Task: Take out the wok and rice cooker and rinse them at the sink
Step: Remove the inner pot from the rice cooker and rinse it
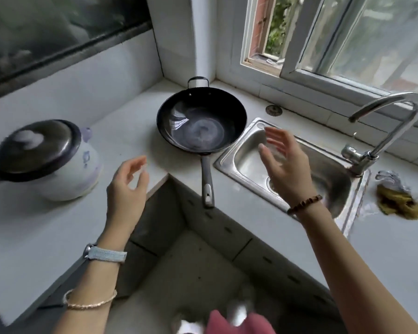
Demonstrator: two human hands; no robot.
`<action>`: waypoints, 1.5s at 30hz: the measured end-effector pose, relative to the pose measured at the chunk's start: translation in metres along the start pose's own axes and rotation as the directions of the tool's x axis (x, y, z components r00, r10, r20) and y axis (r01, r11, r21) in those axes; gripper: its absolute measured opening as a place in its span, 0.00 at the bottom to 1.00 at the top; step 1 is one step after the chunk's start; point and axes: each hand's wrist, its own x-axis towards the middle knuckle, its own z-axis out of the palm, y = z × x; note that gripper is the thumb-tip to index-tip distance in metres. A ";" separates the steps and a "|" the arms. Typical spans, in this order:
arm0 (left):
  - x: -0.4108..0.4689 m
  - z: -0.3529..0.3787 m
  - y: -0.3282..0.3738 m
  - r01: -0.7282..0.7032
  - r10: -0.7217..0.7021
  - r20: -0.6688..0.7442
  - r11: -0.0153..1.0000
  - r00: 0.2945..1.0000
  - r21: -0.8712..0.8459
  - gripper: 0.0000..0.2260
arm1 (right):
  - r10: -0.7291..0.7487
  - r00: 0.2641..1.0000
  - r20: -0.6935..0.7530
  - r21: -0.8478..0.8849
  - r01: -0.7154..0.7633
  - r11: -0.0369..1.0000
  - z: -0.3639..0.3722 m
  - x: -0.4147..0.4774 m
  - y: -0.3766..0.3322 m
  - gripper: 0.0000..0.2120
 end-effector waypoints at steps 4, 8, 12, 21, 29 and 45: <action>-0.020 -0.078 -0.032 0.021 -0.013 -0.093 0.995 0.996 0.093 0.12 | -0.055 0.995 0.080 0.066 0.050 0.997 0.068 -0.015 -0.046 0.16; -0.037 -0.143 -0.059 0.064 -0.031 -0.204 0.985 0.979 0.160 0.12 | -0.114 0.981 0.155 0.150 0.091 0.984 0.132 -0.027 -0.086 0.14; -0.049 -0.195 -0.082 0.123 -0.069 -0.293 0.978 0.954 0.169 0.13 | -0.162 0.951 0.263 0.182 0.116 0.976 0.184 -0.032 -0.120 0.14; -0.048 -0.256 -0.112 0.252 -0.172 -0.460 0.960 0.871 0.119 0.13 | -0.248 0.874 0.418 0.225 0.164 0.960 0.287 -0.005 -0.163 0.16; -0.001 -0.273 -0.129 0.312 -0.203 -0.534 0.942 0.821 0.122 0.13 | -0.268 0.794 0.546 0.209 0.180 0.961 0.379 0.052 -0.178 0.16; 0.084 -0.280 -0.170 0.358 -0.210 -0.593 0.923 0.778 0.143 0.12 | -0.320 0.570 0.757 0.043 0.445 0.895 0.519 0.109 -0.207 0.18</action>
